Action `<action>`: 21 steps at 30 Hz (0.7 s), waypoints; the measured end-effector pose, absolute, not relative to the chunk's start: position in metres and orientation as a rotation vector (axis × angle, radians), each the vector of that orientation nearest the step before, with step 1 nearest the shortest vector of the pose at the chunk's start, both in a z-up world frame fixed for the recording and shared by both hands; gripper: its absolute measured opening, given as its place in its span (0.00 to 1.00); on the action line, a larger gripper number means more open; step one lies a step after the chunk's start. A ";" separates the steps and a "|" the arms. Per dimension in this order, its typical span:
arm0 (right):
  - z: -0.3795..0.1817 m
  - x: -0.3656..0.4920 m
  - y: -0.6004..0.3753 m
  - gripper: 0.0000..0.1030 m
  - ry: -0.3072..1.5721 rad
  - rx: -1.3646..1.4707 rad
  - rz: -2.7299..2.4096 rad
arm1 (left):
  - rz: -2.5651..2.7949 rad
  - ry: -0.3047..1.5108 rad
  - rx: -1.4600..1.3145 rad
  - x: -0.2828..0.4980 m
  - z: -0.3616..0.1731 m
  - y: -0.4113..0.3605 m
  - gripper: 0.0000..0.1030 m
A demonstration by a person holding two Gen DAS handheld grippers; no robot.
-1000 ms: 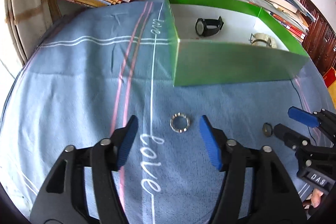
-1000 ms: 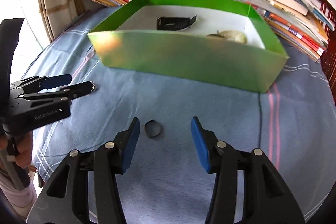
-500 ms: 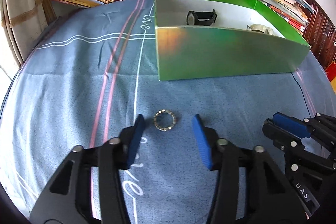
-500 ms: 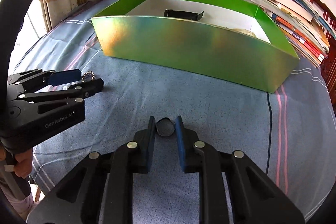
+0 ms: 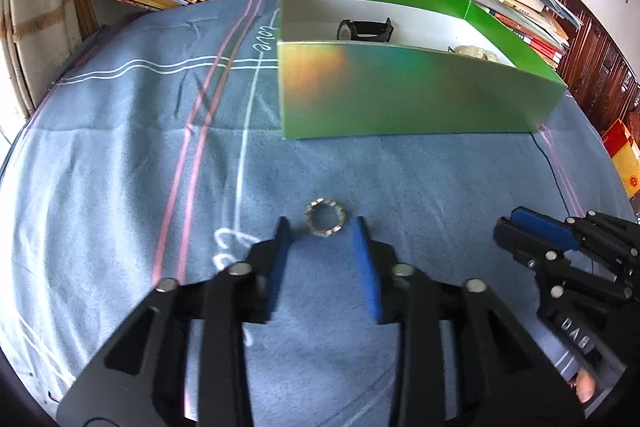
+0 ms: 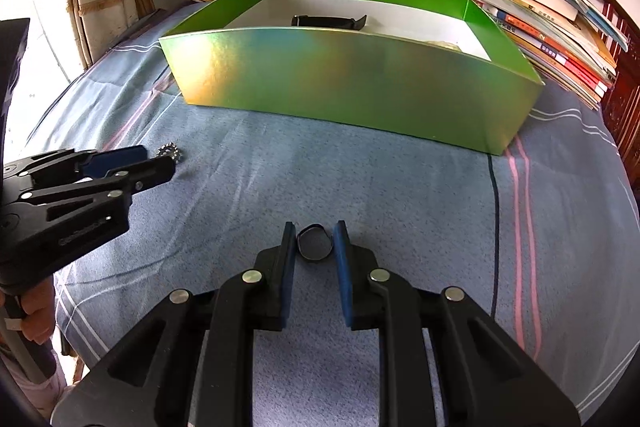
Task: Organize jewelry
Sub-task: 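Grasp the rhinestone ring with the left tool while the right tool grasps the dark ring, then carry both rings into the green box and open both tools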
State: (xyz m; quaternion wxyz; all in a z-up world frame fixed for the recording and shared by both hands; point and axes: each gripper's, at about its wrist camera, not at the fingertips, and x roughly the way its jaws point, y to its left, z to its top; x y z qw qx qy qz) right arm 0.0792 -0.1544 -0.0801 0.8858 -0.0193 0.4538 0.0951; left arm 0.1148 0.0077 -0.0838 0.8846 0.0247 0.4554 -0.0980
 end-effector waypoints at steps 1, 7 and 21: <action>-0.080 0.079 -0.155 0.19 0.944 -0.040 0.197 | -0.203 0.944 0.055 0.114 -0.084 0.010 0.42; -0.080 0.080 -0.153 0.19 0.940 -0.042 0.188 | -0.205 0.933 0.049 0.118 -0.085 0.015 0.48; -0.051 0.082 -0.164 0.19 0.882 -0.015 0.180 | -0.187 0.893 0.100 0.123 -0.064 -0.009 0.21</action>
